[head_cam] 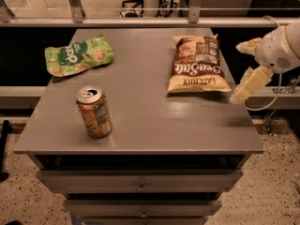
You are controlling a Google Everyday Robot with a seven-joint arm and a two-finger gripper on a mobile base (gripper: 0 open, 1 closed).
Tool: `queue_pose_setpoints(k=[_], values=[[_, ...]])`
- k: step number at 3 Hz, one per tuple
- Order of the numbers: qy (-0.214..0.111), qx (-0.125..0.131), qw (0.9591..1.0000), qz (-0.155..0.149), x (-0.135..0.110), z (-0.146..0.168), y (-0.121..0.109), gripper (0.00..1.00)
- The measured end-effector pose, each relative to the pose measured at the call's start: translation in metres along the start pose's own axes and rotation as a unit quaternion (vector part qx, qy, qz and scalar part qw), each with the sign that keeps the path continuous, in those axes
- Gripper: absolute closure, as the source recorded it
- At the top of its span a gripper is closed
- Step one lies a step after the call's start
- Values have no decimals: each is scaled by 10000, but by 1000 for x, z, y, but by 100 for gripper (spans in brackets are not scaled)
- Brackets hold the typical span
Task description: Pick brown chip bag
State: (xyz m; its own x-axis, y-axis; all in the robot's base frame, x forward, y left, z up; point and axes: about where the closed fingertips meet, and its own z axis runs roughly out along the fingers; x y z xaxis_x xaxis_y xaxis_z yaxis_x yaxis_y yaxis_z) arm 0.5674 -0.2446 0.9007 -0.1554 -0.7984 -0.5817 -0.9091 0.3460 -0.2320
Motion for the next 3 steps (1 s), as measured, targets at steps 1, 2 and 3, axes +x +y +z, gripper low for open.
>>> queue_pose_setpoints(k=[1, 2, 3], values=[[-695, -148, 9974, 154, -14, 51, -20, 0], [-1098, -141, 9935, 264, -30, 88, -33, 0], [-1223, 56, 9915, 429, -40, 116, -50, 13]])
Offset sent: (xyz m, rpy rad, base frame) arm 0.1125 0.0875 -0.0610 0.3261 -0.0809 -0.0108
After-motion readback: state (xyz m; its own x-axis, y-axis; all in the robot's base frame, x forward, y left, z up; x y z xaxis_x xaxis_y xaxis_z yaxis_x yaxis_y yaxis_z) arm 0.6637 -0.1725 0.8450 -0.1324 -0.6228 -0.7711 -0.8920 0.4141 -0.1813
